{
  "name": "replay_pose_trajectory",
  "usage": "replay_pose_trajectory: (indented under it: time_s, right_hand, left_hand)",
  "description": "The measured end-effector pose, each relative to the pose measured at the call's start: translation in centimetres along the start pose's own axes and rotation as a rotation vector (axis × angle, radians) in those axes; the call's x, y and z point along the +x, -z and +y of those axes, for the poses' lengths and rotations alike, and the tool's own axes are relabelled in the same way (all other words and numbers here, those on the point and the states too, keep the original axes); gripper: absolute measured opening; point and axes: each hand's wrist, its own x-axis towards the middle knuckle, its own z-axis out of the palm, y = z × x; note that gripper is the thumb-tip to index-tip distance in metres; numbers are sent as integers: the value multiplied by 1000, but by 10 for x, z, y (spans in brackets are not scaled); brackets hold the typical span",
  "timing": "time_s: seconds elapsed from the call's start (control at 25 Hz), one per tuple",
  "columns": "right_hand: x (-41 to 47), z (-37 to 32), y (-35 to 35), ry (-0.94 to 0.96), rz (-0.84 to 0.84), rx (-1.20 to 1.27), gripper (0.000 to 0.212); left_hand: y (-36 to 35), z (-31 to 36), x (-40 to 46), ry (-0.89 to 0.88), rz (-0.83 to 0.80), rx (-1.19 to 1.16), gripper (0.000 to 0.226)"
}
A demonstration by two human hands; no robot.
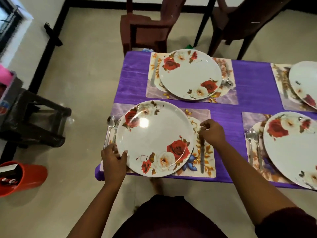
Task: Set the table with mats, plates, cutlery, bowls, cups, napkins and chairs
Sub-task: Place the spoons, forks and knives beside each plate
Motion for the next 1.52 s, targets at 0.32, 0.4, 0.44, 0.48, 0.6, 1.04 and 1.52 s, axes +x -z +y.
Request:
replay_pose_trajectory:
  time_s: [0.32,0.4,0.44,0.48,0.6,1.04,1.52]
  right_hand:
    - [-30,28,-8,-124,122,29,22]
    - [-29,33,-8,-132,177,28,12]
    - [-29,35,-6,-139,183,35,9]
    - [-29,35,-3,-138,185,34,9]
    - [-37,22,-3,-69,224,31,15]
    - [-50,5,-23,-62,51,-29,24]
    - [-47,-43,-38,111,232,-199,45]
  left_hand:
    - [1,-5,5,25,-68,62,49]
    - [0,-8,4,33,-74,62,51]
    - [-1,-10,3,36,-77,60,51]
    - [-3,-13,3,35,-81,49,51]
    - [-7,-18,-1,14,-110,-22,50]
    - [-18,-14,-3,-46,-174,12,53]
    - [-6,-24,-4,-153,2,234,44]
